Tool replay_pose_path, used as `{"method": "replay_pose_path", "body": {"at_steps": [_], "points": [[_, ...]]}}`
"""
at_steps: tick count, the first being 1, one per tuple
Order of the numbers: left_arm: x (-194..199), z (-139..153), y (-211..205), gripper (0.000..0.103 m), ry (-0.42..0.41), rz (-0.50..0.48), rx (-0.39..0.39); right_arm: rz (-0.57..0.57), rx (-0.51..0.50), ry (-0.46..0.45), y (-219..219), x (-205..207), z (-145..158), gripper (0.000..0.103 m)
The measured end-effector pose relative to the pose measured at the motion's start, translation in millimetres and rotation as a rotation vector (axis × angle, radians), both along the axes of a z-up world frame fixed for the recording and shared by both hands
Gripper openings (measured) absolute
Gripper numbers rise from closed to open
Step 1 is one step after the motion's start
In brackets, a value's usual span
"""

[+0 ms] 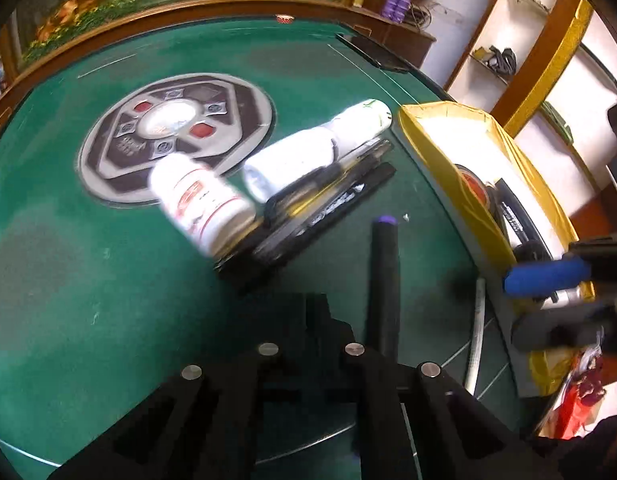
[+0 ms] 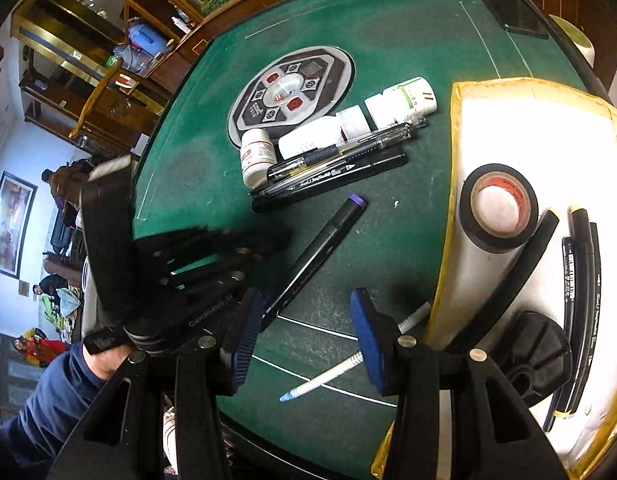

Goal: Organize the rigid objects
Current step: 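Grasp the purple-capped black marker with the left gripper while the right gripper reaches toward the white pen, then grasp the white pen with the right gripper and lift it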

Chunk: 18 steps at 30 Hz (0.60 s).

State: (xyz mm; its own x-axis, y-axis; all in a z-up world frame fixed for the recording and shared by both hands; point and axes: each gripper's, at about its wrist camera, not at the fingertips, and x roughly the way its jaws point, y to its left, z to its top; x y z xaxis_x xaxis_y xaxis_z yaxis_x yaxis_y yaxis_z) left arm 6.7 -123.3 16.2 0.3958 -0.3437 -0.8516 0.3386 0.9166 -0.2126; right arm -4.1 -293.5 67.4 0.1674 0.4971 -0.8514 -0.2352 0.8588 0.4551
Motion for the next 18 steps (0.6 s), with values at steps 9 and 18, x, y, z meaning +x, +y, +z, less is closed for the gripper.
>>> {"method": "replay_pose_path", "body": {"at_steps": [9, 18], "points": [[-36.0, -3.0, 68.3, 0.004, 0.018, 0.103, -0.106, -0.023, 0.012, -0.012, 7.0, 4.4, 2.5, 0.045], [-13.1, 28.8, 36.3, 0.034, 0.041, -0.05, -0.164, -0.112, -0.023, -0.007, -13.7, -12.8, 5.5, 0.048]]}}
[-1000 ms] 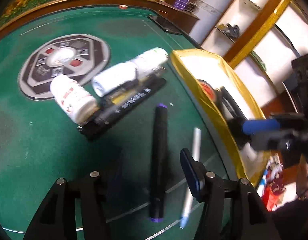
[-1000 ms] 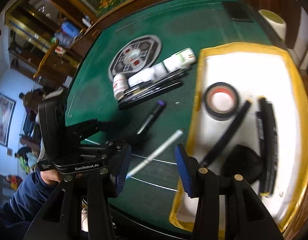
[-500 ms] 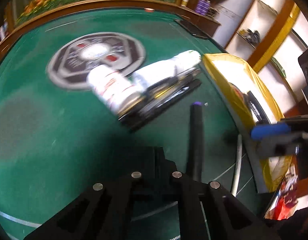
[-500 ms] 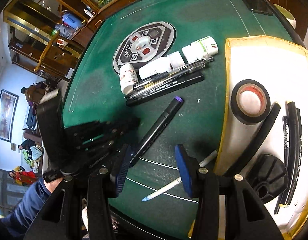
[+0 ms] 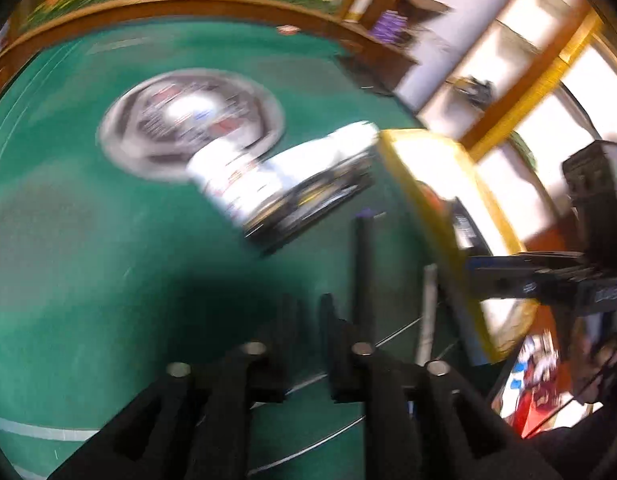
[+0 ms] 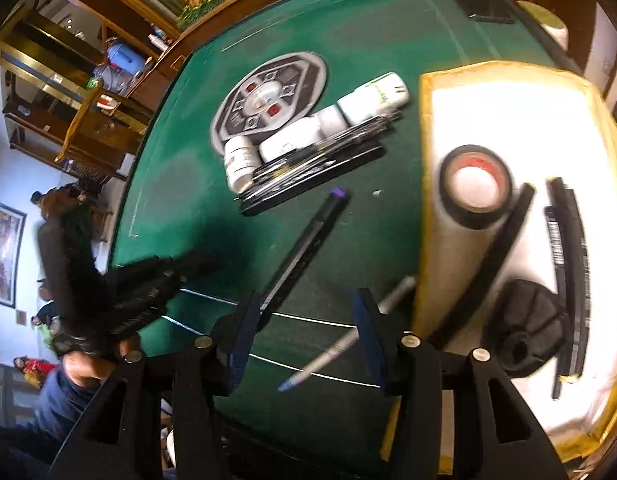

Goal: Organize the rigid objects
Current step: 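Grasp the white pen with the right gripper and lift it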

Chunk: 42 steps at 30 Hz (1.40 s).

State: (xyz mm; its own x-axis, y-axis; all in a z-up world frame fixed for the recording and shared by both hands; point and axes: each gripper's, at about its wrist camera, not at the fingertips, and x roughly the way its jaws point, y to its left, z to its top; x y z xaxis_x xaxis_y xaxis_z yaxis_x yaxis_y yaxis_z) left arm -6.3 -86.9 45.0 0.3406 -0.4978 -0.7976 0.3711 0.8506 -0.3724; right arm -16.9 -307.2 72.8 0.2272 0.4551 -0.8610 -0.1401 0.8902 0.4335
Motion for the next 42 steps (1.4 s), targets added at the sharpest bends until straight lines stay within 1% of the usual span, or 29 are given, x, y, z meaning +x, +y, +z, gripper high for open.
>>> {"method": "replay_pose_path", "body": {"at_steps": [1, 2, 6, 8, 10, 11, 12, 13, 15, 17, 21, 24, 25, 26, 27, 29, 32, 34, 36, 38, 39, 42], "points": [[3.6, 1.3, -10.5, 0.061, -0.005, -0.031, 0.008, -0.021, 0.003, -0.007, -5.2, -1.3, 0.0, 0.048], [7.0, -0.2, -21.7, 0.068, -0.002, -0.059, 0.02, -0.049, 0.007, -0.011, -12.3, -4.0, -0.8, 0.048], [13.9, -9.7, -68.3, 0.069, -0.008, -0.179, 0.11, -0.095, 0.013, 0.002, -25.2, -13.1, -2.4, 0.048], [18.7, -15.8, -86.1, 0.064, -0.041, -0.198, 0.201, -0.1, -0.002, -0.002, -28.6, -18.3, 0.7, 0.048], [24.0, -24.0, -96.0, 0.038, -0.021, -0.222, 0.231, -0.1, -0.008, -0.001, -29.6, -22.9, 1.6, 0.049], [24.6, -23.6, -99.5, 0.032, -0.048, -0.215, 0.254, -0.099, -0.009, 0.003, -28.7, -24.5, 0.8, 0.05], [25.5, -24.3, -102.2, 0.021, -0.061, -0.215, 0.283, -0.092, -0.009, 0.01, -26.4, -26.5, -1.2, 0.05], [26.4, -24.6, -102.1, 0.015, -0.059, -0.213, 0.292, -0.086, -0.012, 0.019, -23.6, -27.4, -3.3, 0.05], [27.2, -24.4, -92.6, 0.015, -0.043, -0.186, 0.278, -0.077, -0.015, 0.029, -19.0, -28.4, -5.3, 0.05], [23.5, -24.5, -79.8, 0.015, -0.04, -0.162, 0.285, -0.067, -0.018, 0.035, -12.6, -27.5, -7.7, 0.051], [6.1, -24.3, -37.5, 0.015, -0.016, -0.092, 0.274, -0.042, -0.025, 0.098, 5.3, -25.6, -23.8, 0.051], [-7.6, -24.5, -4.6, 0.015, -0.008, -0.03, 0.27, -0.037, -0.087, 0.14, 16.5, -25.2, -37.6, 0.049], [-12.4, -25.1, 4.5, 0.015, -0.008, -0.012, 0.265, -0.046, -0.123, 0.151, 18.7, -24.6, -41.9, 0.048], [-15.8, -25.0, 14.1, 0.015, -0.004, 0.008, 0.26, -0.056, -0.153, 0.156, 20.0, -23.8, -45.2, 0.045], [-18.7, -25.3, 21.4, 0.015, 0.001, 0.027, 0.25, -0.065, -0.168, 0.157, 21.5, -22.8, -47.9, 0.044], [-22.9, -27.0, 28.8, 0.015, 0.0, 0.043, 0.233, -0.06, -0.206, 0.141, 28.7, -20.2, -48.1, 0.044], [-26.4, -26.9, 27.9, 0.015, -0.006, 0.042, 0.242, -0.011, -0.336, 0.076, 48.3, -16.0, -47.7, 0.045], [-24.4, -28.4, 25.1, 0.015, -0.014, 0.039, 0.245, 0.041, -0.429, 0.033, 64.5, -14.9, -49.9, 0.047], [-26.3, -28.4, 30.4, 0.015, -0.026, 0.039, 0.235, 0.059, -0.45, 0.009, 71.0, -14.8, -50.3, 0.043], [-28.7, -28.4, 33.5, 0.015, -0.031, 0.044, 0.225, 0.093, -0.451, -0.024, 76.2, -14.6, -49.1, 0.012], [-30.4, -27.5, 36.2, 0.015, -0.034, 0.05, 0.222, 0.122, -0.448, -0.03, 82.2, -15.1, -48.9, 0.007], [-32.8, -28.3, 36.1, 0.015, -0.052, 0.064, 0.226, 0.21, -0.474, -0.069, 102.4, -17.6, -49.5, 0.007]]}}
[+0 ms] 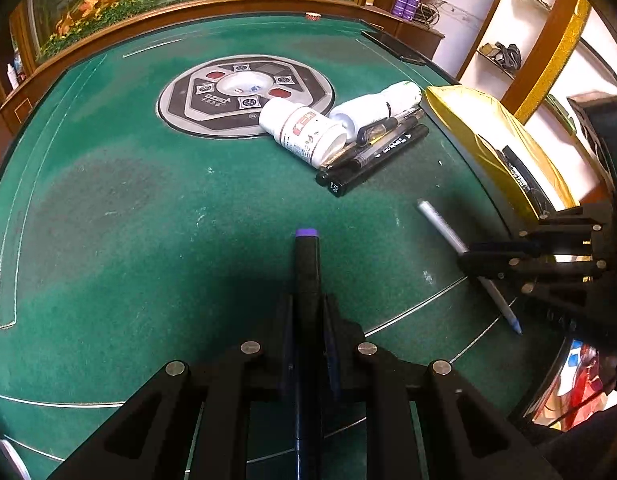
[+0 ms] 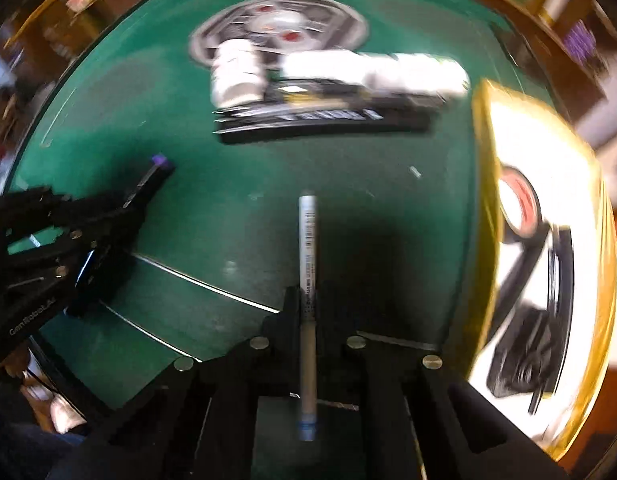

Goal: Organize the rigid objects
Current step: 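Grasp the white pen with the right gripper and lift it, then drop the purple-capped marker into the tray with the left gripper while the right gripper drops the white pen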

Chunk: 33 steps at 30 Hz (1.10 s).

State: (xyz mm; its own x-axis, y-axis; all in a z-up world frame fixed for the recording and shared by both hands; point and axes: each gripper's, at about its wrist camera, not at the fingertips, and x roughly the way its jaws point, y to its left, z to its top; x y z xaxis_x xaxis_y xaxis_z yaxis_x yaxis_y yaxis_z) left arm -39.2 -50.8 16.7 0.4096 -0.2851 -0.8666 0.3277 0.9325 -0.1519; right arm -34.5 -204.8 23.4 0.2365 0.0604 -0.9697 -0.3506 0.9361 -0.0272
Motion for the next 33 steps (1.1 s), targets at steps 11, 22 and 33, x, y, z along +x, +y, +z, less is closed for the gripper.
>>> {"method": "replay_pose_path", "body": {"at_steps": [11, 22, 33], "points": [[-10.7, 8.9, 13.2, 0.015, -0.012, 0.132, -0.042, 0.093, 0.123, -0.003, 14.9, 2.6, 15.6, 0.007], [-26.4, 33.0, 12.5, 0.015, -0.047, 0.209, -0.044, 0.132, 0.316, -0.017, 7.8, 3.3, 49.2, 0.007], [-18.9, 69.9, -10.6, 0.015, -0.08, 0.188, -0.085, 0.075, 0.436, -0.078, -29.9, 6.6, 83.5, 0.007]]}}
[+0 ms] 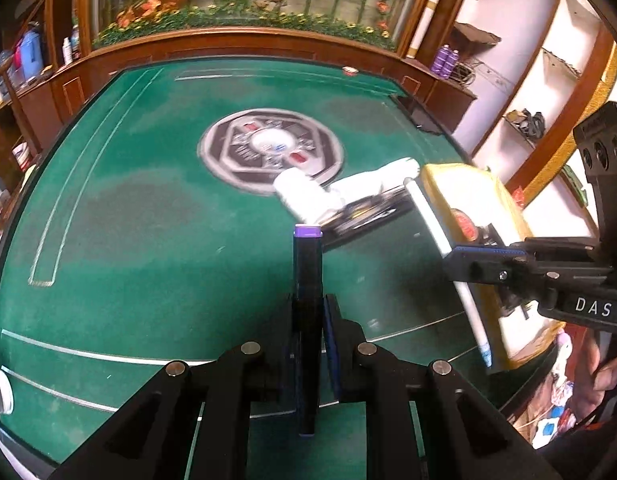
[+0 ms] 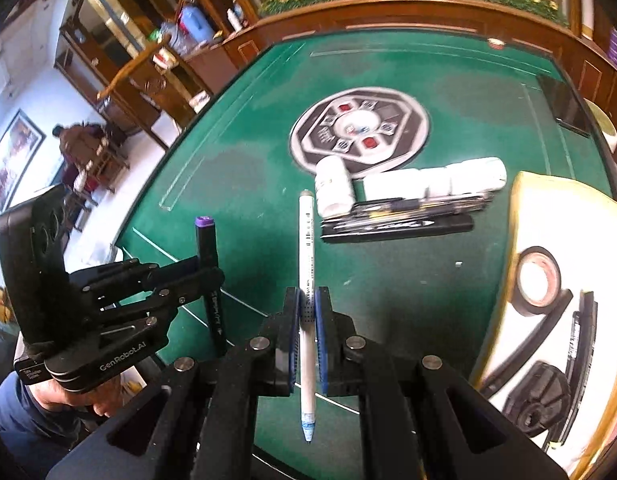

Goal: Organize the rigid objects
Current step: 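Drop the purple-capped marker into the tray with the left gripper while the right gripper drops the white pen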

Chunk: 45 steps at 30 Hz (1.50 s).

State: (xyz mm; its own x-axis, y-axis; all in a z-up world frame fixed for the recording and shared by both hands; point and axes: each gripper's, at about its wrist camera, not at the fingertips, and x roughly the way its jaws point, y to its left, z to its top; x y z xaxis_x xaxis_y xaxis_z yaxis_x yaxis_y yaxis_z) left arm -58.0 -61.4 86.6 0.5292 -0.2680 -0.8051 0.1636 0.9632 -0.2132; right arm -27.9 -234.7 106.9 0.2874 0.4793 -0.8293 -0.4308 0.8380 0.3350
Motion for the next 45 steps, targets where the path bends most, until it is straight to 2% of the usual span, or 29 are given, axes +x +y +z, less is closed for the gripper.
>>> {"method": "replay_pose_path", "body": {"at_steps": [7, 11, 19, 22, 30, 41, 42, 44, 45], "points": [[17.6, 24.2, -60.5, 0.015, -0.03, -0.128, -0.037, -0.133, 0.046, -0.027, -63.0, 0.5, 18.7, 0.007], [29.4, 27.1, -109.6, 0.015, -0.008, -0.219, -0.091, -0.227, 0.032, -0.025, -107.6, -0.5, 17.3, 0.007], [44.7, 8.0, -219.1, 0.015, 0.084, -0.397, -0.171, -0.375, -0.087, -0.017, -188.0, -8.4, -2.4, 0.007], [47.3, -5.4, -243.2, 0.015, 0.117, -0.422, -0.161, -0.41, -0.116, 0.0, -213.0, -8.4, -12.9, 0.007], [60.9, -26.2, -262.6, 0.015, 0.158, -0.412, -0.106, -0.424, -0.152, 0.061, -238.7, -1.3, -44.9, 0.007], [57.3, -34.8, -259.8, 0.015, 0.181, -0.419, -0.083, -0.42, -0.175, 0.091, -233.9, 2.7, -57.9, 0.009], [56.3, -33.5, -259.5, 0.016, 0.179, -0.429, -0.085, -0.424, -0.173, 0.092, -233.3, 3.0, -56.6, 0.01], [53.8, -30.1, -259.4, 0.023, 0.174, -0.442, -0.086, -0.436, -0.176, 0.081, -233.2, 2.1, -52.6, 0.023], [52.7, -28.4, -257.6, 0.033, 0.17, -0.447, -0.093, -0.441, -0.178, 0.075, -233.0, 1.6, -50.8, 0.027]]}}
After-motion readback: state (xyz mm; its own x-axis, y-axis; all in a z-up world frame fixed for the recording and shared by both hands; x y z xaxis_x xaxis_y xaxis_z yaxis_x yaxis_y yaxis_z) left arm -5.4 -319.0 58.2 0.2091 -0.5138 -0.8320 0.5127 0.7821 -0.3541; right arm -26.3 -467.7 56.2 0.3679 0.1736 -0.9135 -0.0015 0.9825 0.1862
